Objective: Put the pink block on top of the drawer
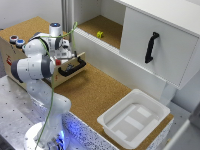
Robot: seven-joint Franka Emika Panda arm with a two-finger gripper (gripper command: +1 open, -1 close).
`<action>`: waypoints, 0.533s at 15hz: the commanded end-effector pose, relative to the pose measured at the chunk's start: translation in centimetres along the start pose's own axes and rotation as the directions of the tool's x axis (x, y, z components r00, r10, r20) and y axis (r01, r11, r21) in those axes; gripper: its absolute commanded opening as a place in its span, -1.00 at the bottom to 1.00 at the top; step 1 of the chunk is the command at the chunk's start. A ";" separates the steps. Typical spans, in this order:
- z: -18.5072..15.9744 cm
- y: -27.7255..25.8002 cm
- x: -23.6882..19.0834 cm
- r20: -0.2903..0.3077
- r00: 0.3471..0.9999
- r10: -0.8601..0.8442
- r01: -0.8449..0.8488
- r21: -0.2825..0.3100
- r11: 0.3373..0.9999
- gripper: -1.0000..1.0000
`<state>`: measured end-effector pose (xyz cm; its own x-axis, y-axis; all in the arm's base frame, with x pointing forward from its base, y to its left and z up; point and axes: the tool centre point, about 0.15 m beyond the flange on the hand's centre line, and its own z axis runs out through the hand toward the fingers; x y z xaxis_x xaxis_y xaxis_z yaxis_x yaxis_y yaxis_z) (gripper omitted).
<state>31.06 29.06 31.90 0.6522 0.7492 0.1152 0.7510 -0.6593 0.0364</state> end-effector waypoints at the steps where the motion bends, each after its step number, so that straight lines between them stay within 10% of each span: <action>1: -3.4 -0.7 1.3 -0.055 0.996 0.065 -0.068 -0.054 0.996 -1.00; 8: -9.9 -3.9 5.3 -0.103 0.994 -0.045 0.044 -0.015 0.999 -1.00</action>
<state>31.58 31.79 37.37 0.6436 0.7304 0.2287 0.7405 -0.6698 0.0554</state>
